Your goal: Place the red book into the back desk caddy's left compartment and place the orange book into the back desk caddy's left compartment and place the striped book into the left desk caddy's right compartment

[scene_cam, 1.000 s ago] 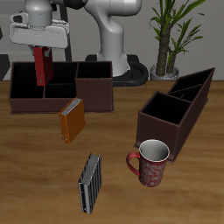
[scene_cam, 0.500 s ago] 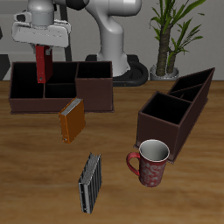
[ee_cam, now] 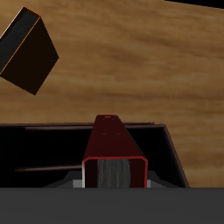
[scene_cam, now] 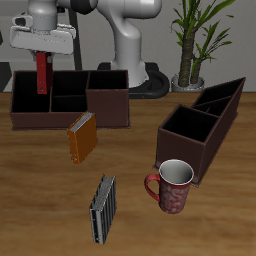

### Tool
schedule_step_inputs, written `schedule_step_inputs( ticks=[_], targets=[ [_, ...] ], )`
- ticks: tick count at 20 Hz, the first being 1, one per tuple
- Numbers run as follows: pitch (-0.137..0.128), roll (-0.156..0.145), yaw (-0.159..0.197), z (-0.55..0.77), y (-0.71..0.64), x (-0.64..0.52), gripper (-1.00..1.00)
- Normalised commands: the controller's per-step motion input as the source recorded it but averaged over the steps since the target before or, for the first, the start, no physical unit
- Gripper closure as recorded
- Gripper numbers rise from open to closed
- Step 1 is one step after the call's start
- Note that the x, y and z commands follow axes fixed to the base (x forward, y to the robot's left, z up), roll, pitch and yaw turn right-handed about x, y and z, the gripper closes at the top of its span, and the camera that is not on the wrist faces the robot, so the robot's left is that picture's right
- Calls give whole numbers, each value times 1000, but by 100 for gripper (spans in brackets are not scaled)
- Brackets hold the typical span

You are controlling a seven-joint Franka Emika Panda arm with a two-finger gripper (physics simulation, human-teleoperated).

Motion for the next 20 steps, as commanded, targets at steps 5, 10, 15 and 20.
schedule_step_inputs(
  ticks=[5,10,15,20],
  targets=[
    [72,17,-33,-33,-240,-39,100],
    [48,8,-17,-62,-151,-31,100],
    [29,-10,-44,138,-244,-1,100],
    [49,-2,-27,47,-193,32,100]
  ],
)
